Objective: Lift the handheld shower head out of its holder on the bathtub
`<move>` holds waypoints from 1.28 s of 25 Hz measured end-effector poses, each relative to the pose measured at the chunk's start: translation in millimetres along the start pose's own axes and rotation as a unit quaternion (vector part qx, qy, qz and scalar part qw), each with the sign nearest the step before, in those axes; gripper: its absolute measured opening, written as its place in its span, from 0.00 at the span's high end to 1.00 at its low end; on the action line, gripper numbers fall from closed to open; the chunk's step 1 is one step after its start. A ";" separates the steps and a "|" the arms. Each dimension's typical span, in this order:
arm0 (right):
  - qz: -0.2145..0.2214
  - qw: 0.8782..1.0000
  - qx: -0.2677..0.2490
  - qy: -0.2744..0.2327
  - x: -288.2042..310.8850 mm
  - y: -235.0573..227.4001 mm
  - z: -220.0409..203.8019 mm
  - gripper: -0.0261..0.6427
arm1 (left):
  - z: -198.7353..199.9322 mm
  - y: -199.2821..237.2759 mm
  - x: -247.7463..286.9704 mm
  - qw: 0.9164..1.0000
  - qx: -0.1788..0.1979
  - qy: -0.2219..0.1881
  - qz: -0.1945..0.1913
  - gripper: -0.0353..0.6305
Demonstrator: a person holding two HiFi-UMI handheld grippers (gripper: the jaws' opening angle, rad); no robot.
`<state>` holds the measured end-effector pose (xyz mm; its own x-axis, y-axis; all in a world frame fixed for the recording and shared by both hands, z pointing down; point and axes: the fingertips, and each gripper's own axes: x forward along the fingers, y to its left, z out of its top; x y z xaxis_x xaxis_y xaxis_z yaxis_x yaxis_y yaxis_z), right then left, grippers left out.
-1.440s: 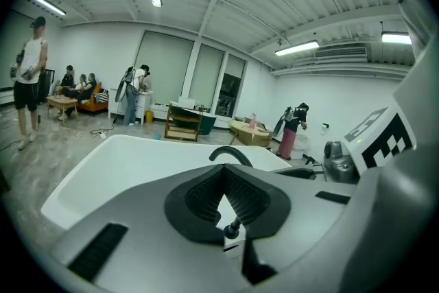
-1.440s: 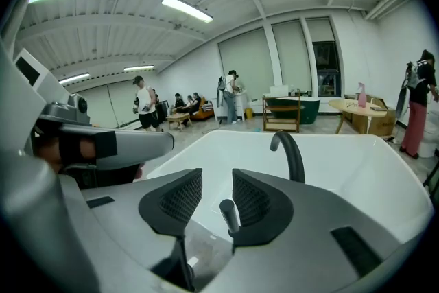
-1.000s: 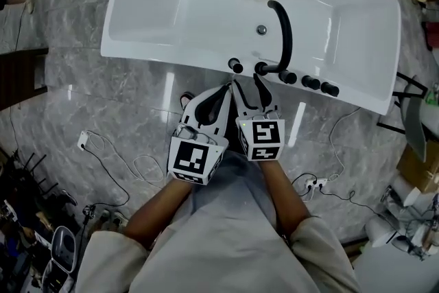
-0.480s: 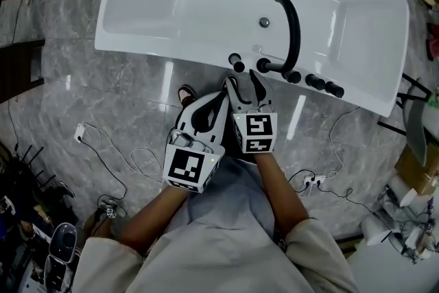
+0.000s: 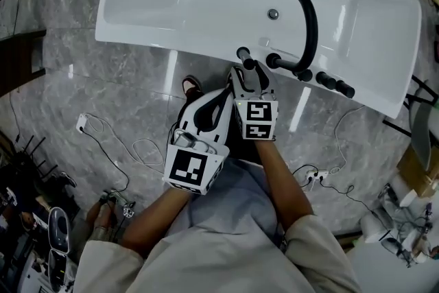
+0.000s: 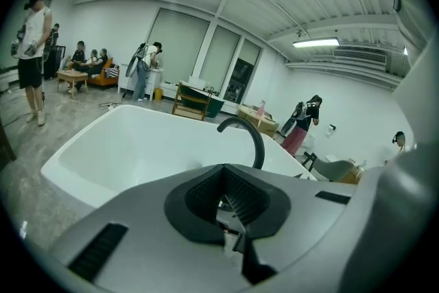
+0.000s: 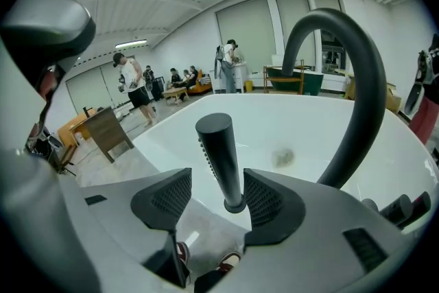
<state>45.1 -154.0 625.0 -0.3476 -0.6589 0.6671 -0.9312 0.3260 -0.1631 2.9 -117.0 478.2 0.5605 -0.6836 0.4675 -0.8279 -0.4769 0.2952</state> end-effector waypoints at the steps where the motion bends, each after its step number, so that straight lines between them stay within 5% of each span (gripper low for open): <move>1: -0.002 1.000 0.000 0.003 3.9 -1.1 -2.7 0.62 | -0.9 0.6 -0.1 1.000 -0.002 0.000 0.001 0.94; 32: -0.022 0.998 -0.007 0.064 65.0 -17.9 -43.5 0.62 | -35.5 28.5 -7.4 0.998 -0.038 0.037 0.028 0.94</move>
<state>44.0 -173.2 702.9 -0.2889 -0.5809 0.7610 -0.9432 0.3088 -0.1224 -25.6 -106.0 512.7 0.5124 -0.6639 0.5447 -0.8587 -0.3937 0.3279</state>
